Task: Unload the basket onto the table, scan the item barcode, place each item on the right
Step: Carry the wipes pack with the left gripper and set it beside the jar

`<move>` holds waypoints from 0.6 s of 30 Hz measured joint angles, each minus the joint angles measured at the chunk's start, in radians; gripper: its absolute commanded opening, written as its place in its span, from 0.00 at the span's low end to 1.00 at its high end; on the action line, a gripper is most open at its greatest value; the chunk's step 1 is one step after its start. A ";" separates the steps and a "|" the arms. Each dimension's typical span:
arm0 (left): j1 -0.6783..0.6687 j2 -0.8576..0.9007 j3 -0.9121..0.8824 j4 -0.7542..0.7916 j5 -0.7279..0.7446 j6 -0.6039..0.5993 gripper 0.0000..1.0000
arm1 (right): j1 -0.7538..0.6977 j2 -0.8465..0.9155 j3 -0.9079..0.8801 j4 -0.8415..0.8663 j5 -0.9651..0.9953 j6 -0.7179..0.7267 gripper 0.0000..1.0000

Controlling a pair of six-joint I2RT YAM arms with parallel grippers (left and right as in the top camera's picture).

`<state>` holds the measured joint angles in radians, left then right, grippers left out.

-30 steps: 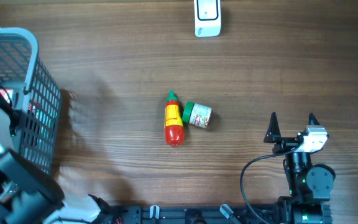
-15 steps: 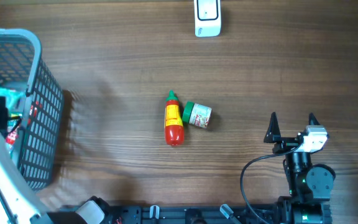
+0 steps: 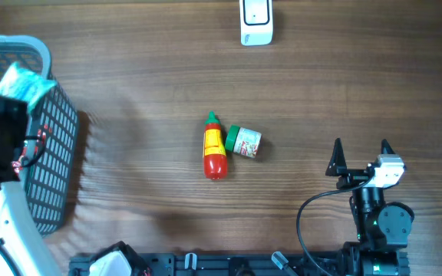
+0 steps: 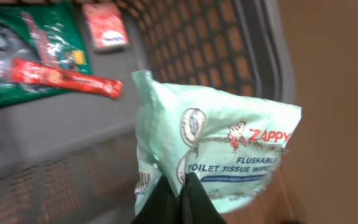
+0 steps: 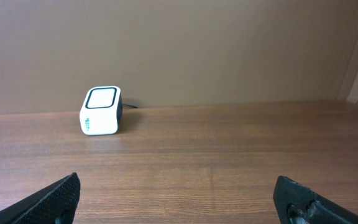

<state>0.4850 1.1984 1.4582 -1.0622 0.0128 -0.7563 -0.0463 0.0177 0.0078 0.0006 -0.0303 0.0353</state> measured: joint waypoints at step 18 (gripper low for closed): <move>-0.569 0.084 0.001 -0.013 -0.102 0.011 0.04 | 0.000 0.000 0.000 0.000 0.000 0.000 1.00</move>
<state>-0.0841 1.2823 1.4590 -1.0752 -0.0895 -0.7452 -0.0463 0.0177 0.0078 0.0006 -0.0303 0.0353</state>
